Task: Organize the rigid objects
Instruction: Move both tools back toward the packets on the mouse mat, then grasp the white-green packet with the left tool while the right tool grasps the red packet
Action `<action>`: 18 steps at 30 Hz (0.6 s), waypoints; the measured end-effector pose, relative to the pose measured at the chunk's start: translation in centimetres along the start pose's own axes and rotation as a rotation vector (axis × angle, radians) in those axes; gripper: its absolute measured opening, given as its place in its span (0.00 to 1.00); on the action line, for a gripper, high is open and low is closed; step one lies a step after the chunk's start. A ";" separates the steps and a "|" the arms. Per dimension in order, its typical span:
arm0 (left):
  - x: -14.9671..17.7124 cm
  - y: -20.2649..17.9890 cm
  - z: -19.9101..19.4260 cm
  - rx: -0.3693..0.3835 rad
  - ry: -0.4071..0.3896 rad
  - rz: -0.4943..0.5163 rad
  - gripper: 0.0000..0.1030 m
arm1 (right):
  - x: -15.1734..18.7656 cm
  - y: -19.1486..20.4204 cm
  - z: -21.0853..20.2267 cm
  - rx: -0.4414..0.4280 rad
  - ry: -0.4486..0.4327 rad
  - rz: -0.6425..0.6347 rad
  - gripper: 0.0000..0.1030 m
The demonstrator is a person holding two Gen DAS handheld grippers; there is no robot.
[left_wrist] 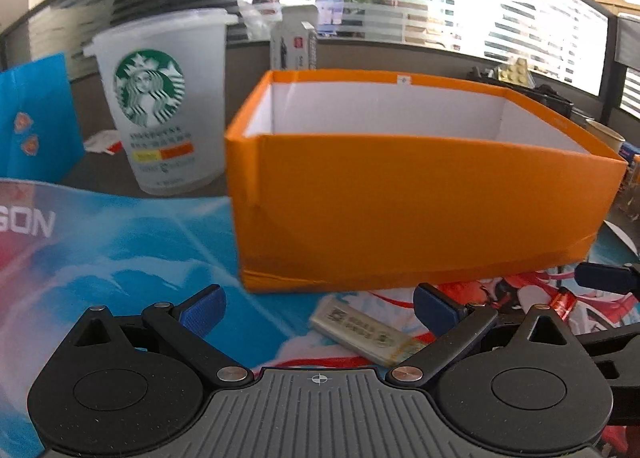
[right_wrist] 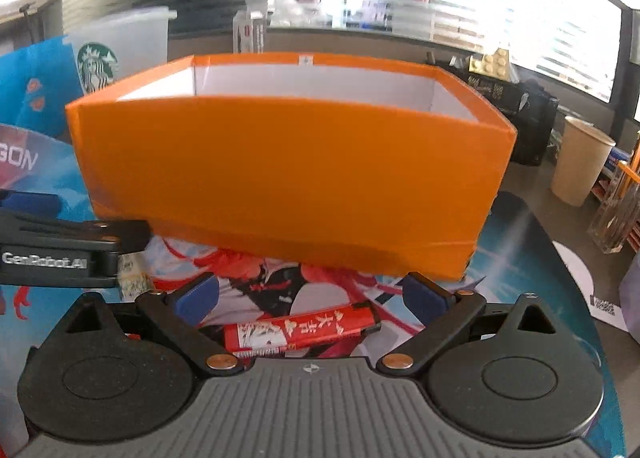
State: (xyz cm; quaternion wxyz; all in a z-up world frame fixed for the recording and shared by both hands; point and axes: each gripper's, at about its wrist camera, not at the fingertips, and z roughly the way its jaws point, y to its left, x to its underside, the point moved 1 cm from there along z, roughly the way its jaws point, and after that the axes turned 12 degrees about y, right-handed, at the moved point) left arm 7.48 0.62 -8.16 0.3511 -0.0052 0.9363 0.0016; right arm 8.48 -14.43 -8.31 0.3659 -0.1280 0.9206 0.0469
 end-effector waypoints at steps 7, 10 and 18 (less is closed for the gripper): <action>0.4 0.3 1.0 -0.022 0.068 0.026 1.00 | 0.5 -0.2 0.1 0.015 0.042 -0.041 0.99; 0.9 0.7 0.5 -0.026 0.067 0.047 1.00 | 0.7 -0.5 -0.1 0.013 0.044 -0.056 0.99; 2.8 4.5 -1.2 0.009 0.072 0.049 1.00 | 1.7 -2.0 -1.2 -0.007 0.071 -0.069 0.99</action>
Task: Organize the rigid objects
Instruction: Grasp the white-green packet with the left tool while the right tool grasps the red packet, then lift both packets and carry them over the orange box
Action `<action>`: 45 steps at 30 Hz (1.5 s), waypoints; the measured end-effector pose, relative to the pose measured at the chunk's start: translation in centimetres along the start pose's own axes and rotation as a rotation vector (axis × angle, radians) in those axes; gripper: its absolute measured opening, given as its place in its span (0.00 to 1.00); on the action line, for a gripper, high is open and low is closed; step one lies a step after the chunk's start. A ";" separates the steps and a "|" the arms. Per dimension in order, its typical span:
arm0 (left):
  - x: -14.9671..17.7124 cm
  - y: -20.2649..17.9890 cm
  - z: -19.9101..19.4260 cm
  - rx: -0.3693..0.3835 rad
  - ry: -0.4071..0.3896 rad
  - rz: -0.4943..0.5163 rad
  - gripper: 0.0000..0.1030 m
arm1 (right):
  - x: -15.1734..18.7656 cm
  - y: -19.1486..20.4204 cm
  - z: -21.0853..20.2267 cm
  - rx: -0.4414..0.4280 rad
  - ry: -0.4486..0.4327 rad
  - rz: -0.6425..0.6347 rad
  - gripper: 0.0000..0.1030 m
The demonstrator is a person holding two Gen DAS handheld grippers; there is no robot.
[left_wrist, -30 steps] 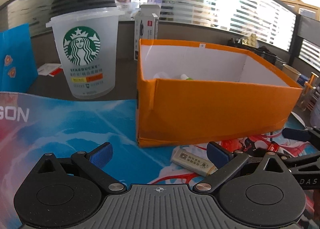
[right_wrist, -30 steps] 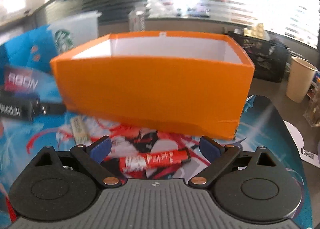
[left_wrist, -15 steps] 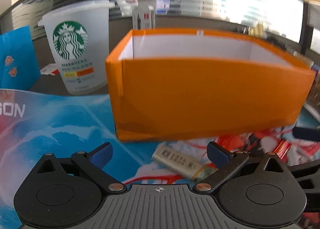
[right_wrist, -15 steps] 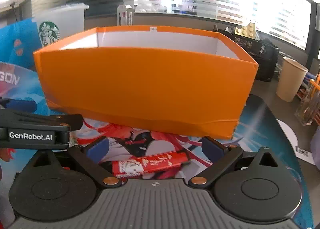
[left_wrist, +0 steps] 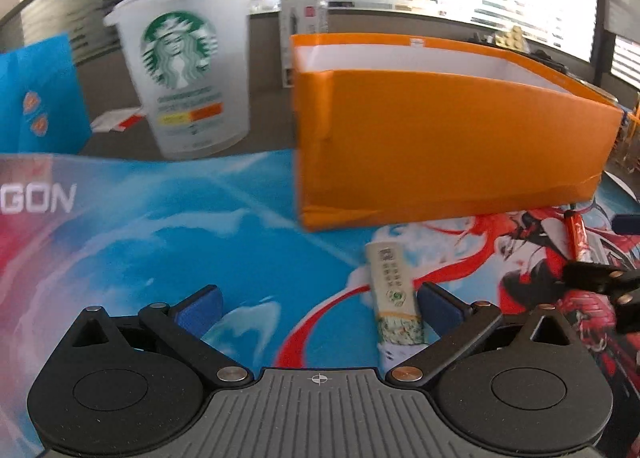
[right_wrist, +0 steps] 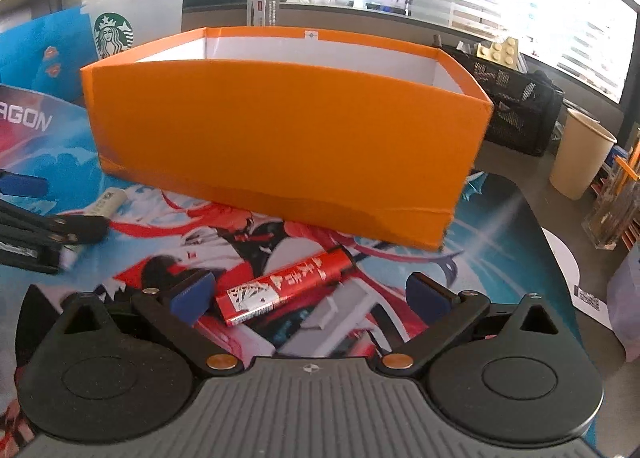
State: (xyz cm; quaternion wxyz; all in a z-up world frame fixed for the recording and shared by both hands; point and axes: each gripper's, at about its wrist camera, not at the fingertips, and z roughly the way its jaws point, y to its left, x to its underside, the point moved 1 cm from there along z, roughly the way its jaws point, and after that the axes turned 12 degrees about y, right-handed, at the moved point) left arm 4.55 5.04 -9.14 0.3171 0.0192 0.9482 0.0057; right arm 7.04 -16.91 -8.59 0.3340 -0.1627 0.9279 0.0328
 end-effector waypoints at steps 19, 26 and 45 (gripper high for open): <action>0.0 0.2 0.1 0.117 -0.071 0.138 0.65 | -0.4 0.4 -0.1 0.020 -0.054 0.074 0.29; 0.2 -1.1 -0.3 0.132 -0.101 0.194 0.20 | -0.3 1.0 -0.2 0.040 -0.054 0.049 0.20; 1.0 -1.4 -2.4 0.168 -0.078 0.138 0.20 | 0.3 2.2 -2.0 0.049 -0.092 0.008 0.17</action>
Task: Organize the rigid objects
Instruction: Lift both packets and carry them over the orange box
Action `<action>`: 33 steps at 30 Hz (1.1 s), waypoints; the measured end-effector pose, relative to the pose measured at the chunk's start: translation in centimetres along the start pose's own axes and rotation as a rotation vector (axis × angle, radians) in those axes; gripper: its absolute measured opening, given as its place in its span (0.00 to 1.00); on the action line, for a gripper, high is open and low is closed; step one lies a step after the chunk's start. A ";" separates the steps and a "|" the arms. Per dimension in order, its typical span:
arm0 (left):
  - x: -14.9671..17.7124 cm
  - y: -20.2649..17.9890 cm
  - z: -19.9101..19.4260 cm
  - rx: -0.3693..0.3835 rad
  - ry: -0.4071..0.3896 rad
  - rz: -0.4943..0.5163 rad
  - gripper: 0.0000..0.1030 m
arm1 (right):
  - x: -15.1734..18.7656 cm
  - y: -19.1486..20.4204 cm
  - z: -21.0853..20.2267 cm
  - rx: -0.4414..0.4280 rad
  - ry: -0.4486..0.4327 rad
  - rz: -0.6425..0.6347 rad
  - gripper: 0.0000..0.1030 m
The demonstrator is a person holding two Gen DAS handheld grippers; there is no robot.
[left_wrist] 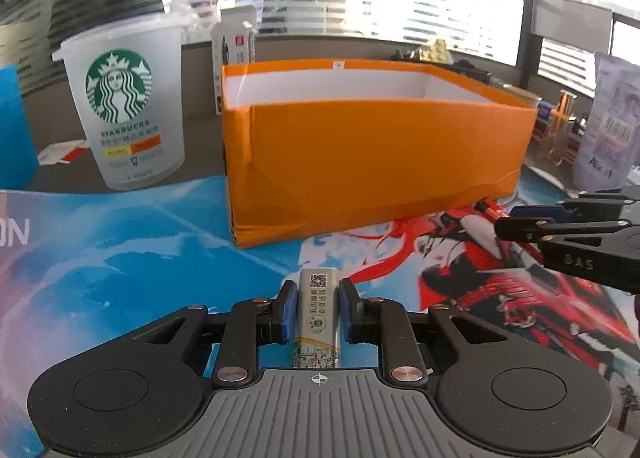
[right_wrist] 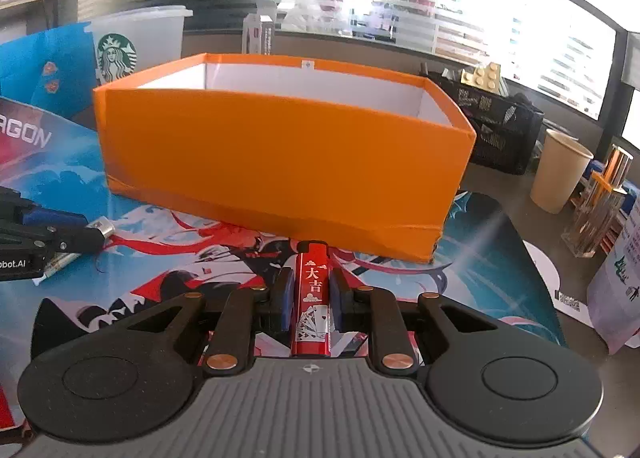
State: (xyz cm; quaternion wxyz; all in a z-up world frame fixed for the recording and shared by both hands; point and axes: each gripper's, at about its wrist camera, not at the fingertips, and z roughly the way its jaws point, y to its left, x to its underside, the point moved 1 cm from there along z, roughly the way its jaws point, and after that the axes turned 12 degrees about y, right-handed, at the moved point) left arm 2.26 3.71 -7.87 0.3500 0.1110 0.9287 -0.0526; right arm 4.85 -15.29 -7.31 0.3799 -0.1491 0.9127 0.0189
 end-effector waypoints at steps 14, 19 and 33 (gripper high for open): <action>-0.4 -0.9 -2.6 -0.012 -0.046 0.011 0.20 | -0.4 1.5 -2.4 -0.015 -0.046 -0.031 0.17; -0.5 -1.0 -3.7 -0.023 -0.067 0.011 0.20 | -0.4 2.0 -3.3 -0.015 -0.067 -0.043 0.17; -1.3 -1.2 -6.8 -0.035 -0.139 0.015 0.07 | -1.3 2.7 -6.7 -0.015 -0.155 -0.062 0.17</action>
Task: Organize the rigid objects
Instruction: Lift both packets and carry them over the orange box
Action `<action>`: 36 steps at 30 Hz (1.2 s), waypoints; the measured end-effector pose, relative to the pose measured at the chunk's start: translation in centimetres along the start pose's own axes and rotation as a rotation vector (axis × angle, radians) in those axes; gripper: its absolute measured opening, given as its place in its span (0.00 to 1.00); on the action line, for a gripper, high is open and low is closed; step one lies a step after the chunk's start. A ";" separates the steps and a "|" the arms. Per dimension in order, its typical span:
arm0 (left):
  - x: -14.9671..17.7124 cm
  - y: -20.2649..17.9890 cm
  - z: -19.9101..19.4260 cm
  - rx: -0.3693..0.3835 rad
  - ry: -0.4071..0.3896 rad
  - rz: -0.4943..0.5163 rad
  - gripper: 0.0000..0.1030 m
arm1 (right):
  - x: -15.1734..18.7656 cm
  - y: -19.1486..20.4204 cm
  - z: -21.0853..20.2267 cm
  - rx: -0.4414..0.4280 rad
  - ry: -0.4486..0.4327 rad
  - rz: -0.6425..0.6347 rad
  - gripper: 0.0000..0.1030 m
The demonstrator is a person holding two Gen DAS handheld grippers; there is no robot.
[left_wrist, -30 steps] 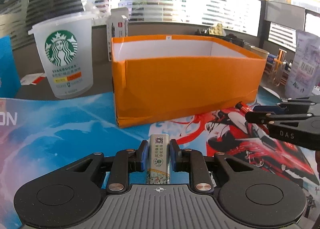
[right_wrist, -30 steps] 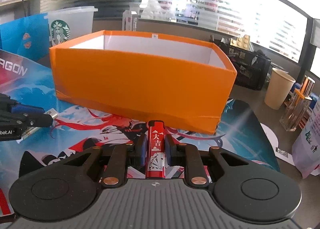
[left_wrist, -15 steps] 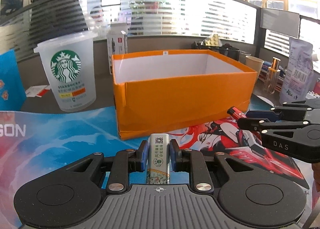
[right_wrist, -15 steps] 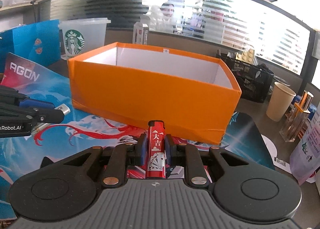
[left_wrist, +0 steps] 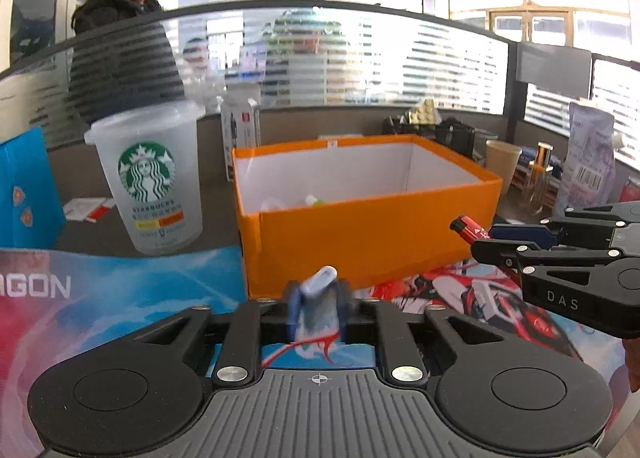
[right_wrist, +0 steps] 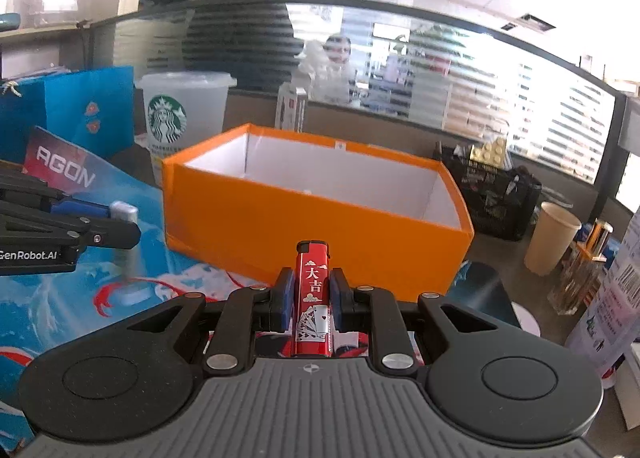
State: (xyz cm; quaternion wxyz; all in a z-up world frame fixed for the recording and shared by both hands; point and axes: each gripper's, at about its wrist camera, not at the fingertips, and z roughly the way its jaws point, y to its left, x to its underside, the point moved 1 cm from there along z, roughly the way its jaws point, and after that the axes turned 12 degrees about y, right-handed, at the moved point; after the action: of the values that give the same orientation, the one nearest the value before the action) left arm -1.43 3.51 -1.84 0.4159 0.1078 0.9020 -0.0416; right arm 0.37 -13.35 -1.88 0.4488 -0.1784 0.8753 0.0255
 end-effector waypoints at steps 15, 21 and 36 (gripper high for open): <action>0.8 1.4 1.7 0.002 0.054 -0.028 0.09 | -0.1 -0.5 0.0 -0.006 -0.004 0.009 0.17; 1.8 1.5 4.7 0.102 0.150 -0.016 0.13 | 0.1 -0.8 0.8 -0.015 0.009 0.024 0.17; 2.2 0.2 8.5 0.045 0.154 0.024 0.20 | 0.3 -1.8 1.7 -0.013 0.024 0.053 0.17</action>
State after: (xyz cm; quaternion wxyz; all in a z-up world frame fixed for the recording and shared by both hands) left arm 3.52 2.68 -9.03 0.3433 0.1309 0.9288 -0.0482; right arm 2.12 -14.77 -2.90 0.4364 -0.1582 0.8848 0.0410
